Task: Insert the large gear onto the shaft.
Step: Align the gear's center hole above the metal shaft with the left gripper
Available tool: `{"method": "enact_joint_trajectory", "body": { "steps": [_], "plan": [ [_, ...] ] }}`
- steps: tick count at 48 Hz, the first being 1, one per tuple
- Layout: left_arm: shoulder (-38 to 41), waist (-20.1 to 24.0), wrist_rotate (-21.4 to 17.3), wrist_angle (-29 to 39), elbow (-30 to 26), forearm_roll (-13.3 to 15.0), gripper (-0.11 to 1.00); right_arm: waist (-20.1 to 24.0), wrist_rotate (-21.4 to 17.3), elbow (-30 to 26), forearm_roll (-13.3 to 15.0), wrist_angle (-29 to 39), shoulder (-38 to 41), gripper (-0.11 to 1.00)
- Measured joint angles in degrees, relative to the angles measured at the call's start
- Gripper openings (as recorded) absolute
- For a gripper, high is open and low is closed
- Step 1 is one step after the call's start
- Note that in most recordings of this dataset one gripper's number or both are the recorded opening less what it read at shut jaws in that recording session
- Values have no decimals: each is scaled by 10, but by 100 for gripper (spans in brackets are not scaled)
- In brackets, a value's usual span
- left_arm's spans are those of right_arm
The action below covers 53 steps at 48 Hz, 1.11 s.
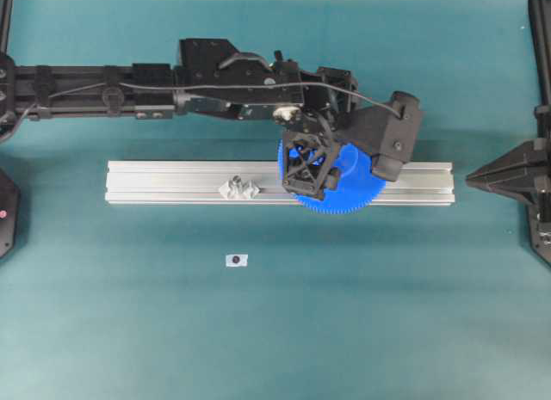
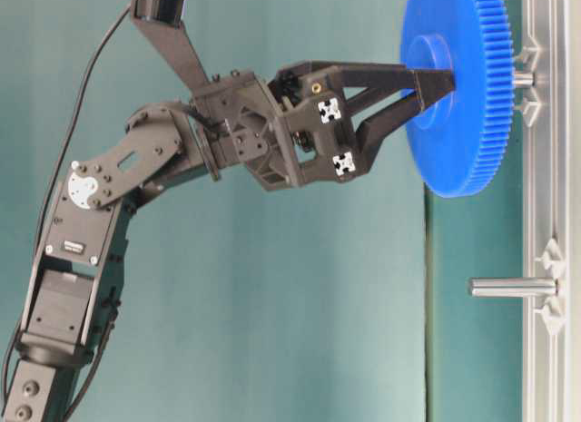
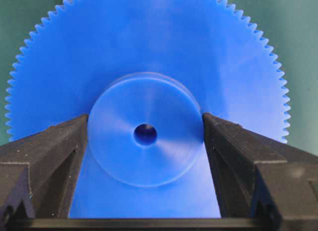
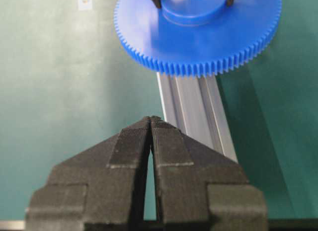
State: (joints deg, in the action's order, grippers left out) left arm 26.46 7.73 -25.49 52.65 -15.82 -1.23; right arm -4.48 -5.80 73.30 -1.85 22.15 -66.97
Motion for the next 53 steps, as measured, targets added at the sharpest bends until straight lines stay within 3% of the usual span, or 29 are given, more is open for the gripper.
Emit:
{"method": "enact_joint_trajectory", "body": {
  "steps": [53],
  "plan": [
    [15,-6,-4,34,-62,0,85,0,0,0,0,0,-9,10]
  ]
}}
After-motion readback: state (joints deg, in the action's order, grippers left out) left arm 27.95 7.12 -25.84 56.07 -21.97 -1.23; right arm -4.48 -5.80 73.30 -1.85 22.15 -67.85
